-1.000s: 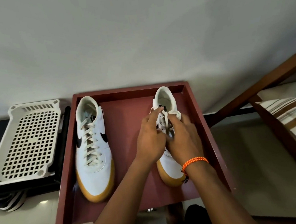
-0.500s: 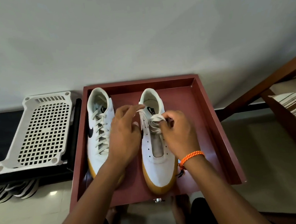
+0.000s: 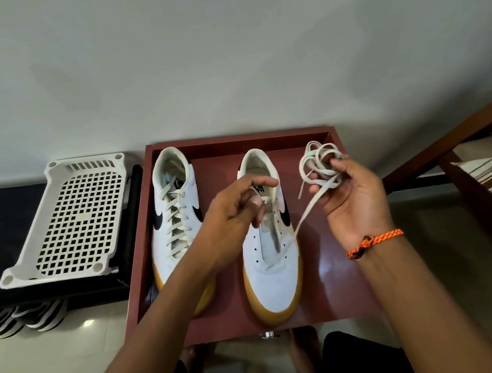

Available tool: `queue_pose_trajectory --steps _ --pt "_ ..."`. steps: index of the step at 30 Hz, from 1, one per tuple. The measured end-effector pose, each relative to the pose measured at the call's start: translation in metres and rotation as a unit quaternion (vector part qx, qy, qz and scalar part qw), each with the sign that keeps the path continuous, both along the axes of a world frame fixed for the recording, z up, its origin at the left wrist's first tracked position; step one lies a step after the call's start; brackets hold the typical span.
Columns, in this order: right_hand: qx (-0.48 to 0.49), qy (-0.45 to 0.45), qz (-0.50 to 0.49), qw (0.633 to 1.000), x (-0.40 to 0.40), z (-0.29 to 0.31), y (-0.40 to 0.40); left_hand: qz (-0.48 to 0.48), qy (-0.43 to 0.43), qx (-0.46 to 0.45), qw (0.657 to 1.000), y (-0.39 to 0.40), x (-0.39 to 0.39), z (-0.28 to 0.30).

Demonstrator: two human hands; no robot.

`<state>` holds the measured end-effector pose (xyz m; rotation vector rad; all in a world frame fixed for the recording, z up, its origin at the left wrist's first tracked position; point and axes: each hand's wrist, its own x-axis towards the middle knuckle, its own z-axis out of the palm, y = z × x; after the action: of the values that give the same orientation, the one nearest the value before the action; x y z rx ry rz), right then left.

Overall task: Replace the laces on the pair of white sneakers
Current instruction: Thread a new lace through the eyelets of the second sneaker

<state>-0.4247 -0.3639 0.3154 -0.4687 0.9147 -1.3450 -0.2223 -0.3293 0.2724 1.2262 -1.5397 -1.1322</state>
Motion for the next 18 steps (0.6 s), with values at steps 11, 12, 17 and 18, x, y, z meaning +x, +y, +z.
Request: queue_pose_trajectory --steps 11,12,17,18 --pt "0.041 -0.129 0.006 0.991 0.009 0.0 0.0 -0.102 0.047 0.158 0.981 0.024 -0.035 0.0" --pt "0.04 -0.157 0.008 0.987 0.007 -0.001 -0.001 -0.107 0.049 0.166 0.979 0.024 -0.036 -0.001" --pt "0.057 -0.194 -0.036 0.979 -0.003 -0.001 -0.007 -0.106 0.056 0.149 0.982 0.02 -0.037 0.001" --pt "0.068 -0.161 -0.056 0.983 -0.003 -0.001 -0.008 -0.083 0.046 0.148 0.984 0.02 -0.035 0.002"
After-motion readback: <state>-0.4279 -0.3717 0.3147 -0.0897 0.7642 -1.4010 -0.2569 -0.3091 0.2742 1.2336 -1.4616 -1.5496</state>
